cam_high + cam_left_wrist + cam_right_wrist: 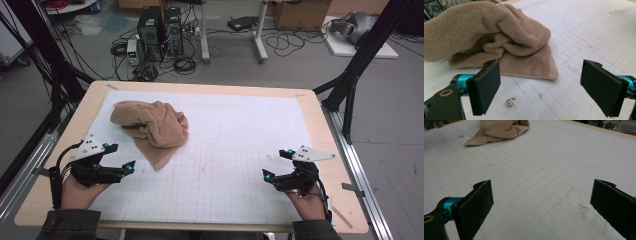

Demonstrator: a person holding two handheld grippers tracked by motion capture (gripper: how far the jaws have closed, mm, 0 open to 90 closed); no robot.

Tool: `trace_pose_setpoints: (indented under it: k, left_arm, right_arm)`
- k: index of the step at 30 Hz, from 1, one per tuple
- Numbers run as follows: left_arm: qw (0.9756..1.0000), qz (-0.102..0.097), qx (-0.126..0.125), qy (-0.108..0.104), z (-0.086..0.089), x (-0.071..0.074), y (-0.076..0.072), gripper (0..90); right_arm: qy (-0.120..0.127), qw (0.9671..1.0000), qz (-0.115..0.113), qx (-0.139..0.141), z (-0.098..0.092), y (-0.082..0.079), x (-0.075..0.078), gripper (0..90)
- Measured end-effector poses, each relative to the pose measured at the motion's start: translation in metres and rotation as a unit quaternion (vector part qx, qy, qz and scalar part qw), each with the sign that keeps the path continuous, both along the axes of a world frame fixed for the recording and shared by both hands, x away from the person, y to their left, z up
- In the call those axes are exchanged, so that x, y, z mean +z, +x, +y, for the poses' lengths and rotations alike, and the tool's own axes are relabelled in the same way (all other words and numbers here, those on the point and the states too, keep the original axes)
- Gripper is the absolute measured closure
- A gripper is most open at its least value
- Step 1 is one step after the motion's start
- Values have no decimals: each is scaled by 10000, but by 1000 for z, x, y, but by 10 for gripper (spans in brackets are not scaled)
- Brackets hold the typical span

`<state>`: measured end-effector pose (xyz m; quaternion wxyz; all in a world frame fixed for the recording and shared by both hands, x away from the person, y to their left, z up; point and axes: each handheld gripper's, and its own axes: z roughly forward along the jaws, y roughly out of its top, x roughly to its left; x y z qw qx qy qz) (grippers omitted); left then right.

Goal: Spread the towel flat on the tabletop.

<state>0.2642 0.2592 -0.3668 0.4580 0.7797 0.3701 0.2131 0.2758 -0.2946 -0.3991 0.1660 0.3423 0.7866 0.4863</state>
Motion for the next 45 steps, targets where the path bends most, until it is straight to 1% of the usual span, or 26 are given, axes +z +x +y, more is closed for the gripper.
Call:
trace_pose_setpoints:
  k: [2,4,7,10,11,12,13,15,18,21,23,24,25,26,27,29,30,31,32,35,36,37,38,41,42,45]
  left_arm:
    - [10000,22,36,24,0,4,8,171]
    - [10000,40,36,20,-1,5,11,171]
    - [10000,25,47,-16,-4,12,23,174]
    - [10000,21,50,28,-8,19,35,179]
    - [10000,15,42,29,-10,22,40,182]
    - [10000,15,42,29,-10,22,40,186]
    - [10000,3,35,21,-14,27,49,192]
    - [10000,-10,20,52,-18,32,59,193]
    - [10000,12,49,7,-24,36,76,199]
    - [9999,66,79,-76,-31,37,92,208]
    - [9999,138,81,-50,-36,35,103,214]
    - [9999,138,81,-50,-36,35,103,222]
    - [9997,223,92,-11,-41,31,112,234]
    - [9997,223,92,-11,-41,31,112,237]
    - [9996,248,146,-3,-45,27,120,239]
    - [9993,331,180,-14,-46,20,128,256]
    - [9990,391,235,-8,-46,16,131,258]
    - [9984,507,263,-3,-47,12,136,257]
    - [9978,590,310,53,-48,6,140,256]
    - [9968,636,447,162,-51,-3,148,243]
    - [9966,634,483,228,-53,-5,149,242]
    - [9966,634,483,228,-53,-5,149,243]
    - [9953,694,552,400,-54,-11,153,244]
    - [9908,963,550,779,-56,-25,159,245]
    - [9903,1009,545,780,-57,-27,160,245]
    - [9915,951,590,663,-57,-32,160,261]
  right_arm:
    - [-6,10000,11,6,0,0,0,37]
    - [-4,10000,9,22,1,1,1,36]
    - [-12,10000,-3,22,0,1,1,36]
    - [3,10000,13,14,0,2,3,36]
    - [-13,10000,-24,31,0,2,3,37]
    - [-13,10000,-24,31,0,2,3,37]
    - [1,10000,-17,41,1,3,4,36]
    - [-8,10000,-23,59,2,4,4,36]
    - [-11,10000,-12,87,3,6,4,37]
    - [12,9999,17,108,5,8,4,36]
    - [24,9999,27,137,6,10,4,36]
    - [23,9999,15,151,7,11,4,36]
    - [31,9999,31,160,8,11,3,37]
    - [28,9998,31,188,9,12,3,37]
    - [26,9998,42,207,10,13,3,37]
    - [51,9997,70,237,13,14,2,36]
    - [63,9996,85,243,14,15,1,36]
    - [63,9996,69,250,14,16,1,36]
    - [76,9996,81,264,15,16,0,36]
    - [79,9994,83,322,18,18,-1,36]
    - [75,9994,94,329,18,19,-2,37]
    - [73,9994,89,329,18,19,-2,37]
    - [81,9993,99,339,19,19,-2,36]
    - [97,9993,119,343,19,20,-2,37]
    - [91,9993,106,349,19,20,-2,36]
    - [75,9992,69,377,20,20,-3,37]
